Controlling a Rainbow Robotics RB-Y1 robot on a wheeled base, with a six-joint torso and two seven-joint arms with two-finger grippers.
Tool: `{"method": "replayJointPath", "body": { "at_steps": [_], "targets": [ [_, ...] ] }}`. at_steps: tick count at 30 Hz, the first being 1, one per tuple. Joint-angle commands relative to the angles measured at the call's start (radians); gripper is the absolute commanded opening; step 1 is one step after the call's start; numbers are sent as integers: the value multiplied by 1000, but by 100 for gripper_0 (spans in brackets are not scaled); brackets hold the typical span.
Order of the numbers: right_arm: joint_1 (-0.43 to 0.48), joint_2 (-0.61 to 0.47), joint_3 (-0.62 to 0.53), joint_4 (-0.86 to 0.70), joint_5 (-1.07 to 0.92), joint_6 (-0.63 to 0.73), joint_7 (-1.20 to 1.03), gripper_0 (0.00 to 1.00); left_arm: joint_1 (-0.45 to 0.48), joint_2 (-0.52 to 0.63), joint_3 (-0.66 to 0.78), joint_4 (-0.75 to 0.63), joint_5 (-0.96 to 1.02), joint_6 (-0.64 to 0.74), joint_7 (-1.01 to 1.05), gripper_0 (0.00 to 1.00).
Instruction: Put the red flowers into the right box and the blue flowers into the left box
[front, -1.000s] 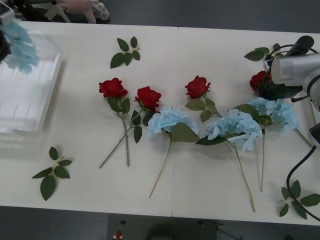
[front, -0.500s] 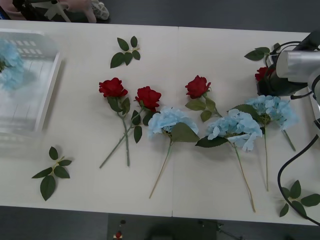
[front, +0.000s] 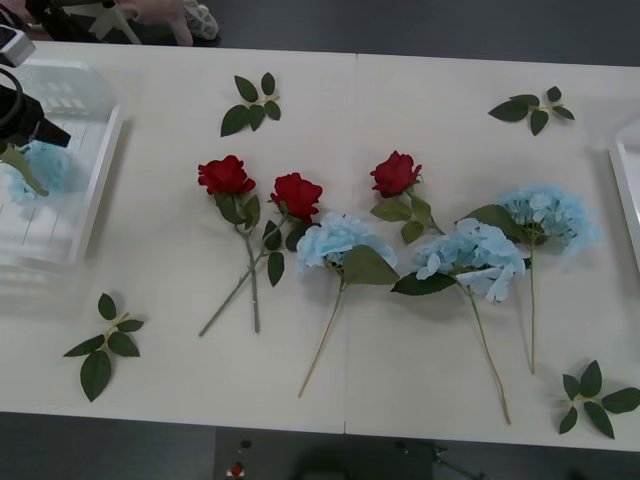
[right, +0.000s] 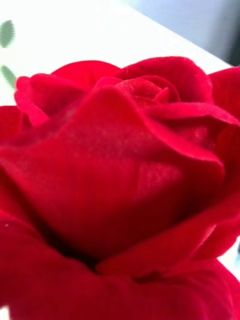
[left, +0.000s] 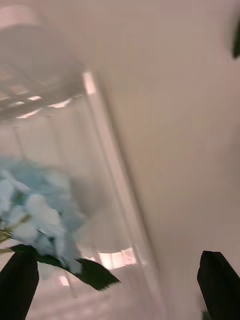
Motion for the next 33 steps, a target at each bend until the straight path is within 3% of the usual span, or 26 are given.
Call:
{"method": "replayJointPath", "body": {
  "at_steps": [1, 4, 10, 13, 18, 19, 21, 24, 28, 33],
  "targets": [
    [35, -104, -23, -12, 11, -70, 34, 0, 4, 1, 84, 2, 262, 160, 191, 100],
    [115, -124, -20, -12, -8, -181, 34, 0, 21, -52, 82, -36, 285, 197, 345, 100],
    [290, -118, -31, -22, -17, -483, 4, 0, 109, -173, 82, -237, 23, 160, 641, 100],
    [359, -113, -45, -78, 32, -518, -79, 0, 148, -256, 81, -285, -117, 113, 779, 100],
    [385, -115, -40, -91, 80, -517, -136, 0, 152, -380, 45, -285, -290, 76, 883, 100],
    [386, -115, -39, -93, 78, -517, -134, 15, 152, -401, 41, -285, -316, 64, 903, 100],
    [388, -115, -39, -98, 70, -501, -131, 58, 150, -452, 36, -273, -396, 44, 949, 100],
    [388, -118, -37, -111, 43, -463, -128, 79, 147, -507, 36, -231, -481, 19, 978, 100],
    [406, -153, -37, -205, -28, -363, -116, 93, 132, -582, 15, -148, -568, -11, 974, 100],
    [483, -262, -66, -492, -216, -95, -139, 94, 104, -633, -28, -78, -674, -64, 986, 100]
  ]
}}
